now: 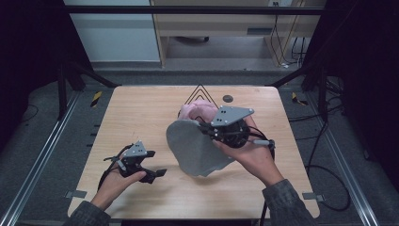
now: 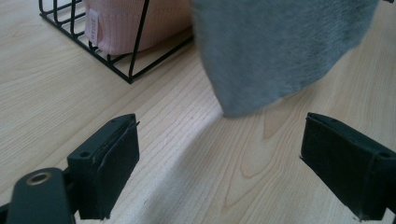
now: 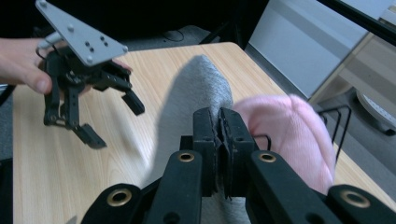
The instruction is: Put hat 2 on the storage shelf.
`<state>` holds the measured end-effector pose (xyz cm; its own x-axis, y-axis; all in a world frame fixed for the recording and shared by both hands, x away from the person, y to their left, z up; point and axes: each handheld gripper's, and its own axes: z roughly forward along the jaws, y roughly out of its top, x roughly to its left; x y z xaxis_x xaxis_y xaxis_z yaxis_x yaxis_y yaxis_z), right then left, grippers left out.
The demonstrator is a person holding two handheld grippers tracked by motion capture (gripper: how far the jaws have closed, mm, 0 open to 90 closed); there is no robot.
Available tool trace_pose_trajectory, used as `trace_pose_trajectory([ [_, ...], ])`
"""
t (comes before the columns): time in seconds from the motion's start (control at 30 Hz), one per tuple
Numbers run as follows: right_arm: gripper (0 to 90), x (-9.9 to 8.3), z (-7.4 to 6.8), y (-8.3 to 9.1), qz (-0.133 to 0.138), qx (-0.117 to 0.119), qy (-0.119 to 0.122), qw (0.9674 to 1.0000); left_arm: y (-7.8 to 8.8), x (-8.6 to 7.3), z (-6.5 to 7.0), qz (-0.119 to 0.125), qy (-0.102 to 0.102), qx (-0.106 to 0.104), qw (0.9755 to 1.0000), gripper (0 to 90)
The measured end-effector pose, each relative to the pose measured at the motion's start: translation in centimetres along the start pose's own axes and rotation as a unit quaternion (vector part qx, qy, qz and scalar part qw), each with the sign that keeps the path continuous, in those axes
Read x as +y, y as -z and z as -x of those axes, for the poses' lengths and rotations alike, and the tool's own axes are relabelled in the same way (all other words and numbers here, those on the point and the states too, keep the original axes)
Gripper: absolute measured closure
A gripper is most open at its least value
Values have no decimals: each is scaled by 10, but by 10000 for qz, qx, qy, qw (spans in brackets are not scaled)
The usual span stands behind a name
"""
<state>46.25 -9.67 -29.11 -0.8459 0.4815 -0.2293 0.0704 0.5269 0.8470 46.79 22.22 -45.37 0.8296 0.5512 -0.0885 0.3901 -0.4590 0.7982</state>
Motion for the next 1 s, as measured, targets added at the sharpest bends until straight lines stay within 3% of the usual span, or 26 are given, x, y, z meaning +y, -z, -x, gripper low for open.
trace_pose_trajectory([
  [0.47,861,29,4,5,153,33,117,9998,1,3,2,95,-28,75,9999,120],
  [1.0,860,43,5,8,303,60,131,9994,-4,14,9,253,-168,108,9995,212],
])
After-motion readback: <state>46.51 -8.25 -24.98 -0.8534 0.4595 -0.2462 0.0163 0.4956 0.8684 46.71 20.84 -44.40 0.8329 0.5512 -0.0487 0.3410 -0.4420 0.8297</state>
